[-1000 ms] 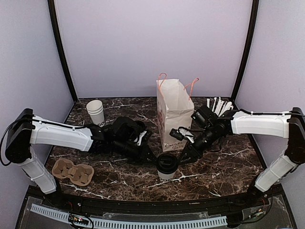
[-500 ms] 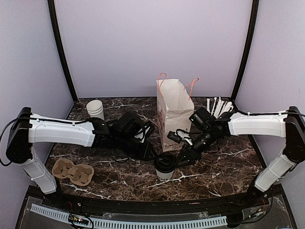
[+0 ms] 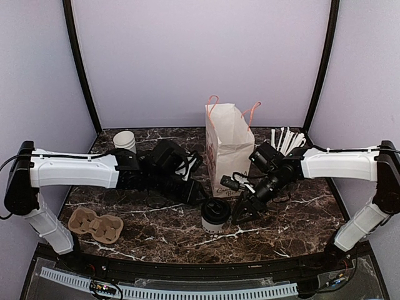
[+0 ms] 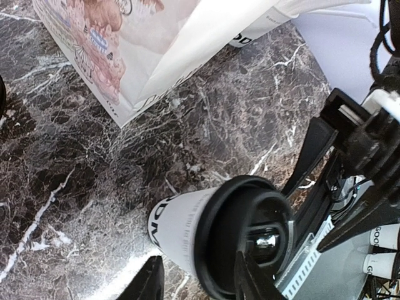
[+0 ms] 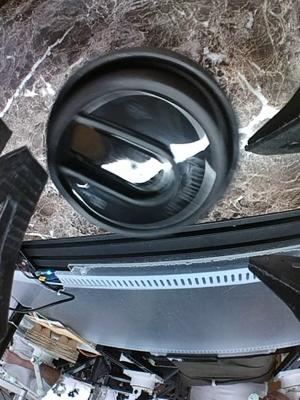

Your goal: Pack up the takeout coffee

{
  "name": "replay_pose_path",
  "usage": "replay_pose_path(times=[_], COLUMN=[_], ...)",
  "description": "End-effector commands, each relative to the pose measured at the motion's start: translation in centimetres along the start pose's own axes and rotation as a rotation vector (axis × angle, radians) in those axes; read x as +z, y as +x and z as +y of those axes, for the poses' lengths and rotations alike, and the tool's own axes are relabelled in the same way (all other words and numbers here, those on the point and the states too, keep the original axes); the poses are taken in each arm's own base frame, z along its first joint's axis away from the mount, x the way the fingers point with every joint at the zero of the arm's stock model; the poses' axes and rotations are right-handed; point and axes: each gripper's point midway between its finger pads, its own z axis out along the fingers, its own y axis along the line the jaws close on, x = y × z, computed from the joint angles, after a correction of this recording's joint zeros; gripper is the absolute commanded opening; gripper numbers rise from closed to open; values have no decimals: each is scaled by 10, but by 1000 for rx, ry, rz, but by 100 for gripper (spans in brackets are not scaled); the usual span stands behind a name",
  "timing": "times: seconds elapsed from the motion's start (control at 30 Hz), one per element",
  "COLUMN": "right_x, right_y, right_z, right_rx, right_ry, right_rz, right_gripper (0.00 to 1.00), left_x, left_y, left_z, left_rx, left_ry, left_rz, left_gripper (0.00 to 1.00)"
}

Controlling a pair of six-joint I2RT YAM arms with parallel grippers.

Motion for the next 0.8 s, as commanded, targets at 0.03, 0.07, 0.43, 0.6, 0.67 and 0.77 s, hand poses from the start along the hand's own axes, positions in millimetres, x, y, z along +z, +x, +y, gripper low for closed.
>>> replay_pose_path(times=[0.03,0.07,0.43,0.6,0.67,0.77], right_x=[-7,-7,-24,-20,-18,-14], right_y=[-8,-8,-34,-51,-56,-57], right_z=[6,5,-18,-27,-31,-33], right_rx=[-43,-42,-92,-87,-82,-71], right_ry=[14,19,182,181,181,173], right_rz=[-15,-11,-37,-41,-40,-38], right_gripper=[55,54,53,57,57,58], left_x=[-19,-19,-20,-11,-7,-2], left_y=[-14,-14,26,25,19,13], left_z=[-11,-9,8,1,0,1], left_rx=[38,33,-198,-212,-206,-193], left_ry=[15,2,9,59,58,46], left_rz=[-35,-32,41,38,23,17], left_gripper=[42,42,58,61,62,61])
